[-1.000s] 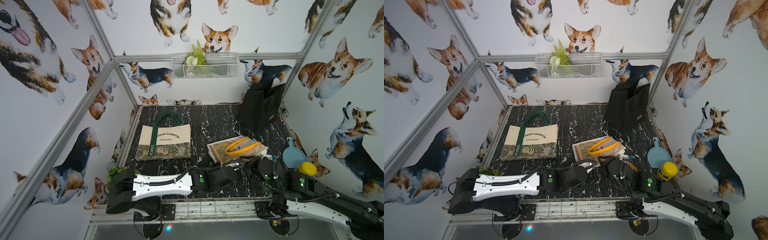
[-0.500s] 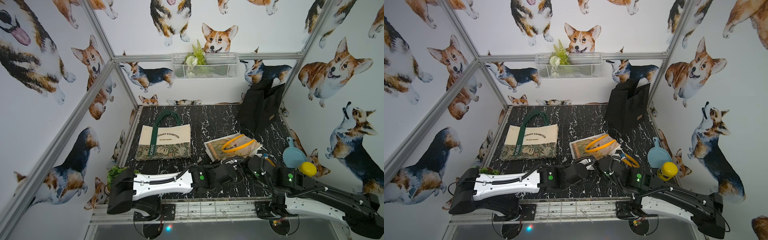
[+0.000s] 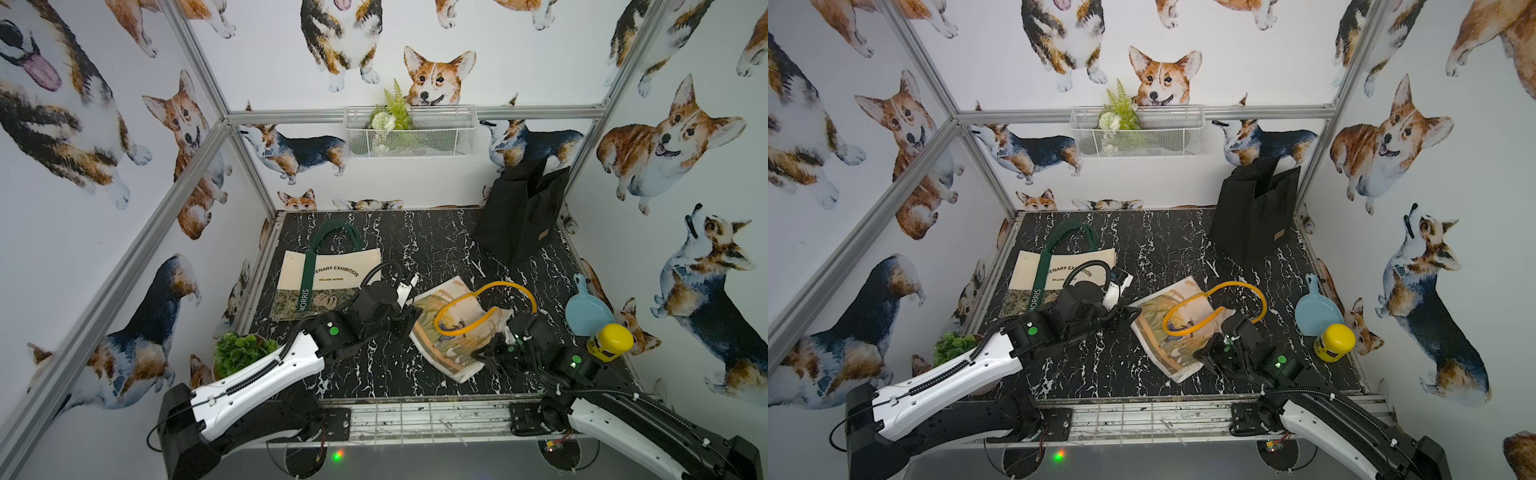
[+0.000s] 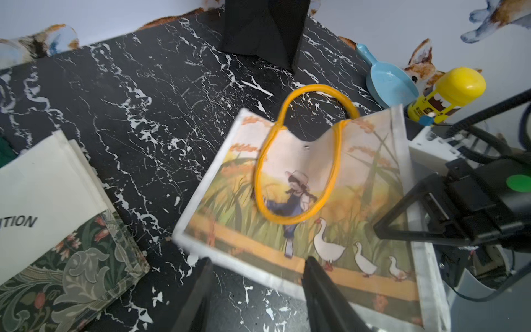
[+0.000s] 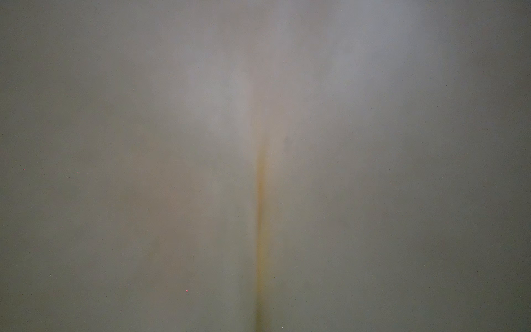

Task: Put away the canvas bag
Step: Press the canvas bag at the center of the board, then pick up the canvas bag from the center of the board.

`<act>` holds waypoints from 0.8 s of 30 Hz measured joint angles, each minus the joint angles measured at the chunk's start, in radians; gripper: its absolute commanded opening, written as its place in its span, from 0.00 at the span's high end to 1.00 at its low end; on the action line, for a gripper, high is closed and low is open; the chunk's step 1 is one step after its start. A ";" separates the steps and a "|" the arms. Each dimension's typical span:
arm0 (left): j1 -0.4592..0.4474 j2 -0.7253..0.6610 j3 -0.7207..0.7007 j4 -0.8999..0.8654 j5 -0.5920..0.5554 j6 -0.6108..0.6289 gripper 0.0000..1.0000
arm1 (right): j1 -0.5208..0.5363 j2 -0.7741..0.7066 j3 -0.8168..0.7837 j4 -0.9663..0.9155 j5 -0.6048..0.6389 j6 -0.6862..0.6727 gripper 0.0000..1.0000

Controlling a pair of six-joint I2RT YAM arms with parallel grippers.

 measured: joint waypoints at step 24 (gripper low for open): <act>0.295 0.491 0.060 -0.146 0.383 -0.098 0.39 | -0.123 -0.011 0.048 -0.312 -0.182 -0.286 1.00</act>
